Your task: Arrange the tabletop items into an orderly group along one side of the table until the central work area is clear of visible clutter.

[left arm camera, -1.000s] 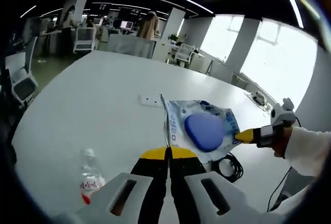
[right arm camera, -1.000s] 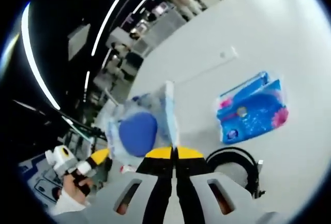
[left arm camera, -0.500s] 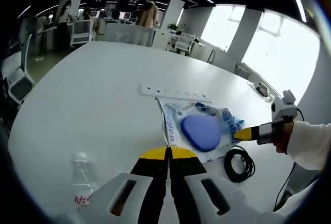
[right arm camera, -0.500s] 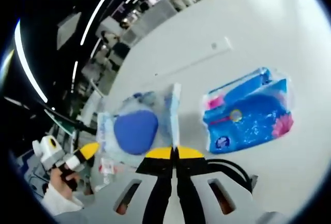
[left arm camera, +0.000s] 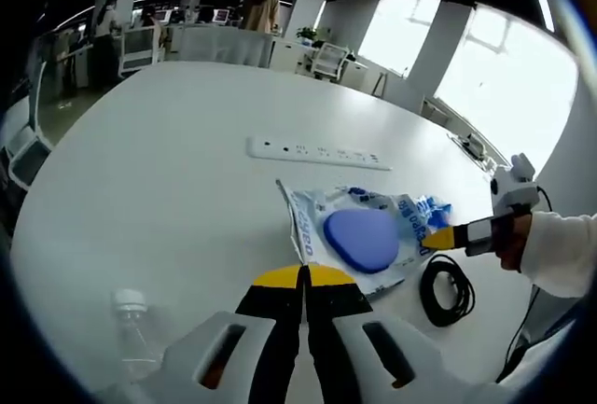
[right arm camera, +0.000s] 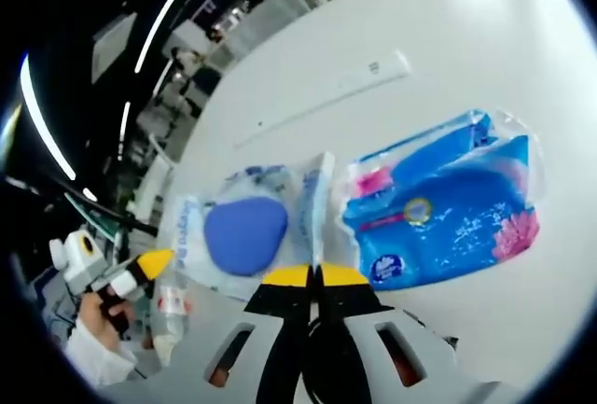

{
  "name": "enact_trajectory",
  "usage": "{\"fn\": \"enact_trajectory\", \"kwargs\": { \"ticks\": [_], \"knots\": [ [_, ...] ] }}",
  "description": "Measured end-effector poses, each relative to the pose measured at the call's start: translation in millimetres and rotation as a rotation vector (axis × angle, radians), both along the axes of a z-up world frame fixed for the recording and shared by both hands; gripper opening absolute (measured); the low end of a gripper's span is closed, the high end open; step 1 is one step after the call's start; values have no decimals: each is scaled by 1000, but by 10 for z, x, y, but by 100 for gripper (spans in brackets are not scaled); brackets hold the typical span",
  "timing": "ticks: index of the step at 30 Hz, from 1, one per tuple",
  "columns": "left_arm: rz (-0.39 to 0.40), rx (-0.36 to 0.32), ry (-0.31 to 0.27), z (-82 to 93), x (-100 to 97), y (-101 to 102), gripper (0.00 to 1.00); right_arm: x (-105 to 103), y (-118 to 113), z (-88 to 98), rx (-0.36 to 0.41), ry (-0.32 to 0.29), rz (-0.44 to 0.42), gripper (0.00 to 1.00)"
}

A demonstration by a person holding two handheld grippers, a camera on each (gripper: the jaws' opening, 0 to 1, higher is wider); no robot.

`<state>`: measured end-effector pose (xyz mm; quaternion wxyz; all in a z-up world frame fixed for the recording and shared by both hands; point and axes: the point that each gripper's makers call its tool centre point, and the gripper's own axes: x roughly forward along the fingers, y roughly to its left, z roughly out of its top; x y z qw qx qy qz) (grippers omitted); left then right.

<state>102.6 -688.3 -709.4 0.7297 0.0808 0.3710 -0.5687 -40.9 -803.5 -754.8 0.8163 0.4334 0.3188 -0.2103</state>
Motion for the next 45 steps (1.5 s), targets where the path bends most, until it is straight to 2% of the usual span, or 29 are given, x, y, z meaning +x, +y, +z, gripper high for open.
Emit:
{"fn": "enact_trajectory", "kwargs": {
  "ticks": [15, 19, 20, 22, 23, 27, 31, 34, 38, 45],
  "knots": [
    [-12, 44, -36, -146, 76, -59, 0, 54, -67, -66, 14, -13, -9, 1],
    [6, 47, -40, -166, 104, -70, 0, 59, -62, -45, 11, -20, -7, 5],
    [9, 41, -35, -161, 104, -78, 0, 68, -49, -32, 20, -29, -14, 7],
    [10, -12, 34, -106, 23, -154, 0, 111, 0, 10, 65, -63, -26, 9],
    [-4, -18, 34, -91, 5, -166, 0, 116, 0, 12, 59, -63, -19, 11],
    [-33, -11, -43, -71, 0, -193, 0, 125, 32, 51, 30, -60, 6, 18],
    [-33, -17, -17, -89, -43, -191, 15, 120, 54, 99, 31, -71, 8, 23],
    [-38, -24, -26, -55, -93, -172, 26, 94, 93, 167, 32, -83, 22, 24],
    [-29, -82, -4, 70, -195, -158, 42, 33, 116, 255, 18, -100, 25, 25],
    [-39, -102, -35, 133, -347, -44, 66, -141, 178, 347, -18, -111, 33, 29]
  ]
}}
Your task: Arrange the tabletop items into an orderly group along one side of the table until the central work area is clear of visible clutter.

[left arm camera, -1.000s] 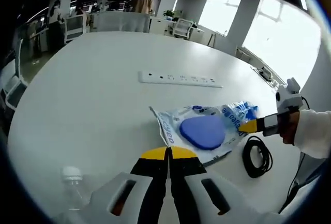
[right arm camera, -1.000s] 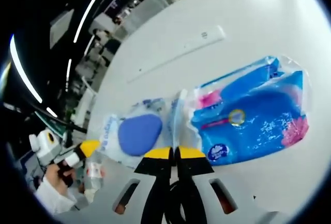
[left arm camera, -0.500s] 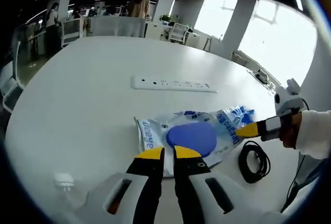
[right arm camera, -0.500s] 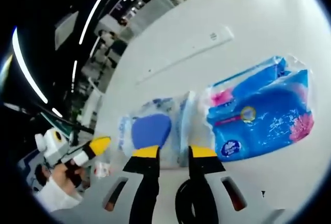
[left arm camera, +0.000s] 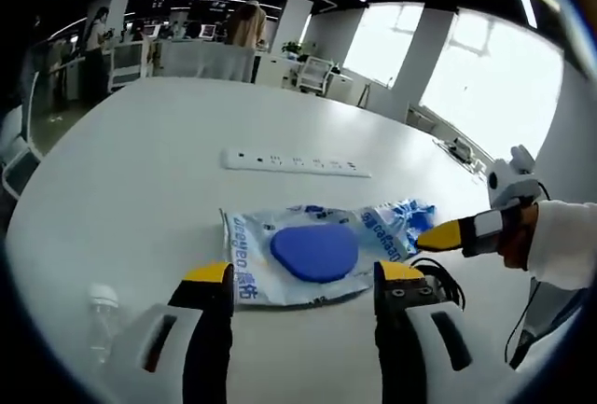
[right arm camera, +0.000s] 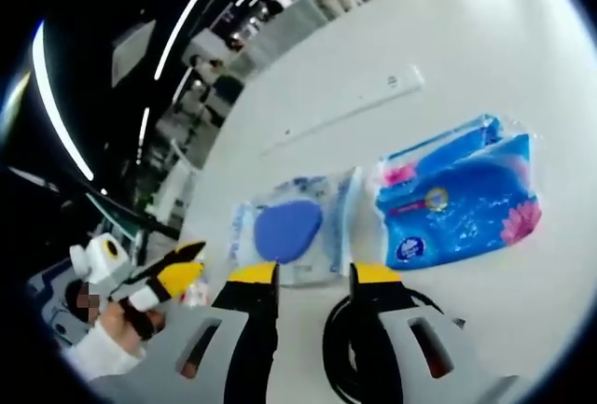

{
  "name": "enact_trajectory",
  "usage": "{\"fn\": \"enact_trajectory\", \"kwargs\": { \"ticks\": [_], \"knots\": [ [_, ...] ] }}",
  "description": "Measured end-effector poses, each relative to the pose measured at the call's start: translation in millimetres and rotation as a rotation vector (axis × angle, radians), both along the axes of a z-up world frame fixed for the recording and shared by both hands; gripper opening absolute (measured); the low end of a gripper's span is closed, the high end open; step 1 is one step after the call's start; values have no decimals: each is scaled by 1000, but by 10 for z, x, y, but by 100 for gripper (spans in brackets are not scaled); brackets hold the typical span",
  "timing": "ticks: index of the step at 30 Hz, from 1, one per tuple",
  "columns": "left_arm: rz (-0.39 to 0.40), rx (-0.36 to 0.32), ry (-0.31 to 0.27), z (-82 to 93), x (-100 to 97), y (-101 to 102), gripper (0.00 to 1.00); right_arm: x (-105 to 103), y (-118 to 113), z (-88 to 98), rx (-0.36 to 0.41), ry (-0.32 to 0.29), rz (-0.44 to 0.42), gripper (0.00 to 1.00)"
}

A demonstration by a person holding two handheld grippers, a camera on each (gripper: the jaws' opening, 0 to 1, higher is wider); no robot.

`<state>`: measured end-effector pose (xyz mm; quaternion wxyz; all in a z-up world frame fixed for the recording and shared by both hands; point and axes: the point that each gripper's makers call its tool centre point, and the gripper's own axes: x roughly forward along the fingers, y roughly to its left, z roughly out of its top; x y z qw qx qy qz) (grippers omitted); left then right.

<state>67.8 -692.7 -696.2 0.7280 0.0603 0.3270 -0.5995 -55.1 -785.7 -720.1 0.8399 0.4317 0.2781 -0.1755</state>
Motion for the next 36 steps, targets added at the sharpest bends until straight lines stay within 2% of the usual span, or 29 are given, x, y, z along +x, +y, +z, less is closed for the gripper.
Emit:
{"fn": "enact_trajectory", "kwargs": {
  "ticks": [3, 7, 10, 12, 13, 14, 16, 22, 26, 36],
  "knots": [
    [-12, -9, -2, 44, -71, 55, 74, -82, 21, 33, -25, 0, 10, 34],
    [-10, 5, -33, 87, -93, 126, 81, -212, 35, 88, -71, 2, 18, 45],
    [5, 20, -37, 123, -110, 192, 92, -307, 82, 153, -97, -6, 32, 50],
    [-10, 27, -43, 162, -173, 231, 100, -362, 107, 193, -131, -8, 46, 58],
    [-19, 28, -56, 175, -182, 246, 99, -393, 118, 201, -134, -4, 42, 65],
    [-26, 16, -82, 213, -184, 254, 100, -439, 137, 212, -132, -4, 35, 69],
    [-31, 14, -95, 266, -233, 287, 100, -499, 169, 236, -127, -14, 28, 76],
    [-12, -8, -126, 392, -281, 452, 100, -743, 299, 296, -109, -46, 19, 78],
    [-23, 11, -188, 418, -302, 577, 100, -870, 367, 313, -98, -59, 3, 79],
    [14, 0, -138, 461, -414, 720, 100, -1013, 436, 376, -90, -85, -19, 77]
  ]
}}
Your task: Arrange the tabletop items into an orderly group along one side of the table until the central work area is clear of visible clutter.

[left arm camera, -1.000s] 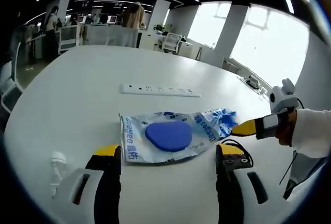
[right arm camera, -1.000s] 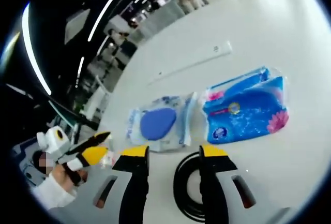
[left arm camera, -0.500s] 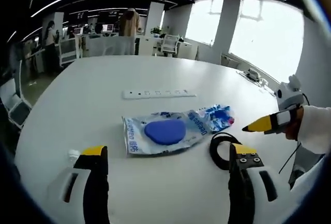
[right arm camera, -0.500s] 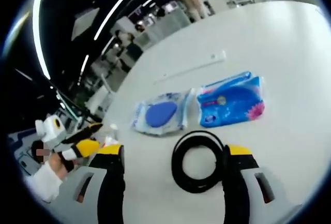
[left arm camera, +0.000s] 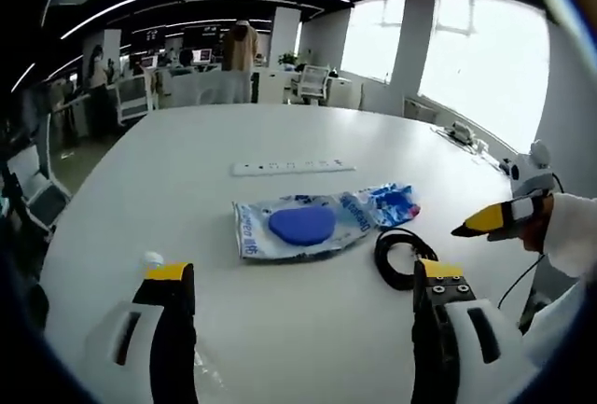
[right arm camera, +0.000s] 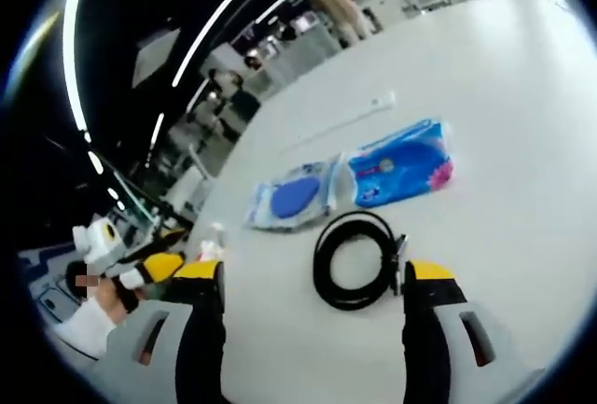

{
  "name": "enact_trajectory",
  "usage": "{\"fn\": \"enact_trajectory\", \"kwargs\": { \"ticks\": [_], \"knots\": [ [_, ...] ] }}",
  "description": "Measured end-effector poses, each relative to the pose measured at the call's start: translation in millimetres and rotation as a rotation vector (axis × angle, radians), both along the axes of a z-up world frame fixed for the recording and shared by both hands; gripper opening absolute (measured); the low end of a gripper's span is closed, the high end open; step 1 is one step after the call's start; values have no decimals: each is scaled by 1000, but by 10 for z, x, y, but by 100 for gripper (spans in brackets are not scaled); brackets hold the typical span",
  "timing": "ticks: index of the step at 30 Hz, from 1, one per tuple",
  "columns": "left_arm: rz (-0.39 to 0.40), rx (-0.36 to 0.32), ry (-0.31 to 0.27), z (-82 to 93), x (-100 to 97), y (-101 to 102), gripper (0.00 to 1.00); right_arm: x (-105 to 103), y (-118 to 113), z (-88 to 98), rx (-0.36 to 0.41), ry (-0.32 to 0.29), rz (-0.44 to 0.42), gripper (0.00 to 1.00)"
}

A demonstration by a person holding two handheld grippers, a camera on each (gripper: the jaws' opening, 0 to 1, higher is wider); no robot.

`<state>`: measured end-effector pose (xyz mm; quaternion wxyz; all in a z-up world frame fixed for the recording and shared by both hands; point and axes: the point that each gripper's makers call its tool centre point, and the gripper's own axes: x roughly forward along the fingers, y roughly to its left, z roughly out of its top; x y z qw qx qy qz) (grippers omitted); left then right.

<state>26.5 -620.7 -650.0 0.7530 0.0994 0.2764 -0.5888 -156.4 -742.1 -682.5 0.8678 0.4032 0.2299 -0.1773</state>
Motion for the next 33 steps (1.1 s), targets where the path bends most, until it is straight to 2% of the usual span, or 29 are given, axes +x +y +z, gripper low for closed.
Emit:
{"fn": "enact_trajectory", "kwargs": {
  "ticks": [5, 8, 17, 19, 23, 26, 30, 33],
  "knots": [
    [-7, 10, 15, -55, -129, 55, 100, -62, 17, -9, 8, 5, -4, 76],
    [2, 9, 29, -76, -135, 95, 100, -91, 28, 11, -2, 6, 5, 76],
    [25, 16, 52, -105, -143, 241, 100, -243, 56, 28, -143, 61, 109, 76],
    [35, 17, 59, -114, -133, 278, 100, -287, 81, 35, -151, 62, 117, 76],
    [32, 31, 51, -119, -148, 320, 100, -392, 123, 57, -153, 47, 115, 76],
    [35, 31, 53, -114, -160, 348, 100, -483, 162, 19, -160, 59, 121, 75],
    [55, 28, 62, -131, -173, 402, 99, -581, 188, 5, -81, 17, 52, 74],
    [67, 38, 72, -187, -184, 452, 99, -660, 177, -19, -85, 26, 41, 74]
  ]
}}
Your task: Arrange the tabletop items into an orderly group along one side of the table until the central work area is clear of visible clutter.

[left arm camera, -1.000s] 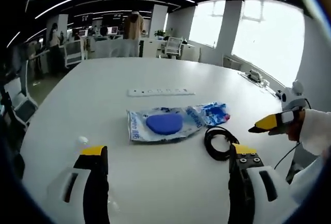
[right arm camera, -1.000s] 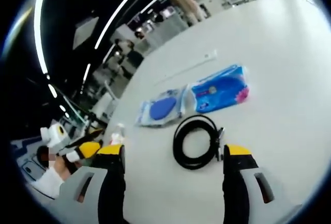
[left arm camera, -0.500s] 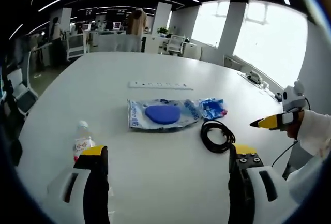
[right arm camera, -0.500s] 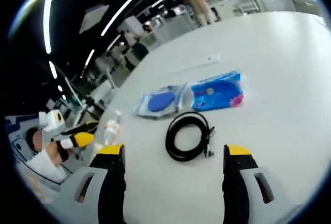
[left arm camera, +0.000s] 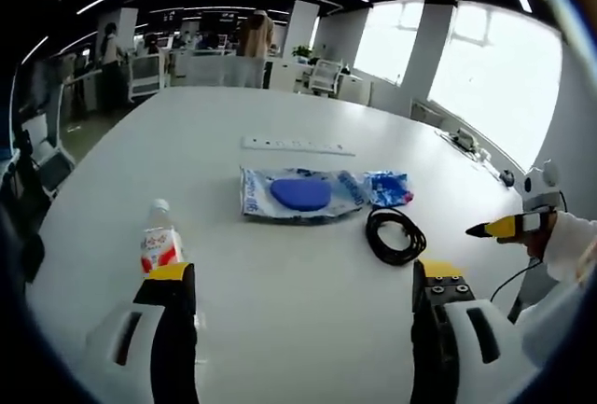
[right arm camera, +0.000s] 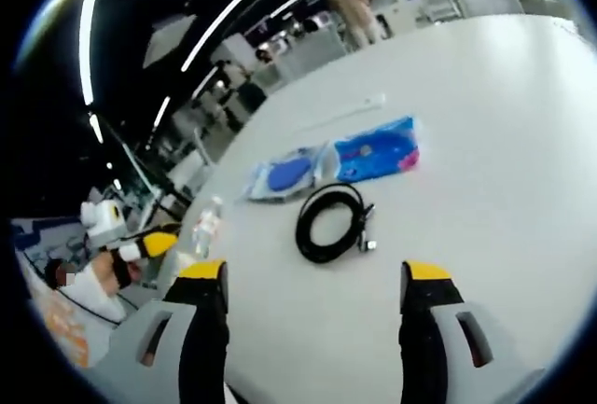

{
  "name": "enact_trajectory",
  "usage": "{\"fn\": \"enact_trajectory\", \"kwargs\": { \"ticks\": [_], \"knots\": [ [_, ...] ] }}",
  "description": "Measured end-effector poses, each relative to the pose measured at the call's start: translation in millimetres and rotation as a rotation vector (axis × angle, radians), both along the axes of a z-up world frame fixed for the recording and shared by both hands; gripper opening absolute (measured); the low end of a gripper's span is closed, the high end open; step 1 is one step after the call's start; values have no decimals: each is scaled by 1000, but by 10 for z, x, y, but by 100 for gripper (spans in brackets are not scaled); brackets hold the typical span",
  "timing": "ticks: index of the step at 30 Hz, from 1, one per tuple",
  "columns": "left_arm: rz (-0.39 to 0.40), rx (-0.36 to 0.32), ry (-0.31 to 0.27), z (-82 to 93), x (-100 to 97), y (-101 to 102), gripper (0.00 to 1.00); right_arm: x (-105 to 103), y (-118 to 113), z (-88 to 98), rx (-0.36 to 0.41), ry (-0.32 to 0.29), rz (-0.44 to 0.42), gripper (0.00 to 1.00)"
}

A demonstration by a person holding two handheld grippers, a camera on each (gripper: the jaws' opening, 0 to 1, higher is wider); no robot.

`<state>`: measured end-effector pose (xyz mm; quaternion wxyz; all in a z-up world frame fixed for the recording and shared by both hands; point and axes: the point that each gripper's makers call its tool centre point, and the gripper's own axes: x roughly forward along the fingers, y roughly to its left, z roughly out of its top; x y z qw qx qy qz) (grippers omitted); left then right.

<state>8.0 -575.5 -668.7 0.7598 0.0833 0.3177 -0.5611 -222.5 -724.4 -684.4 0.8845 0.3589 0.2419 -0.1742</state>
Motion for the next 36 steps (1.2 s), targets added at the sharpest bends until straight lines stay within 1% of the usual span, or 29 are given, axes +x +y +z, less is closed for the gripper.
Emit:
{"fn": "enact_trajectory", "kwargs": {
  "ticks": [2, 3, 4, 6, 11, 19, 25, 27, 30, 31, 33, 34, 36],
  "knots": [
    [9, 4, 10, -19, -4, 22, 98, -34, -9, -19, 4, 6, -7, 73],
    [12, 4, 13, -21, -5, 26, 98, -45, -21, -23, 17, -1, -20, 73],
    [13, 4, 15, -25, -4, 28, 98, -41, -29, -12, 49, -25, -47, 72],
    [17, 5, 15, -31, 7, 32, 98, -43, -63, -2, 88, -57, -83, 72],
    [25, 6, 18, -38, 35, 32, 97, -53, -75, -7, 76, -44, -83, 70],
    [25, 14, 23, -65, 30, 32, 96, -43, -45, -29, 101, -48, -84, 69],
    [33, 21, 20, -68, 44, 81, 95, -43, -27, -64, 114, -40, -80, 68],
    [50, 22, -5, -35, 85, 146, 92, -45, -17, -74, 117, -36, -78, 67],
    [76, 16, -27, -8, 141, 259, 90, -51, -2, -84, 117, -28, -73, 67],
    [95, 15, -32, -7, 169, 335, 90, -59, 3, -93, 115, -21, -69, 67],
    [134, 11, -20, -15, 207, 450, 90, -76, 13, -125, 118, -6, -66, 66],
    [158, 13, -13, -23, 228, 542, 90, -80, 14, -133, 119, -5, -66, 66],
    [177, 27, -33, -27, 248, 689, 89, -80, 25, -143, 126, -4, -66, 66]
  ]
}}
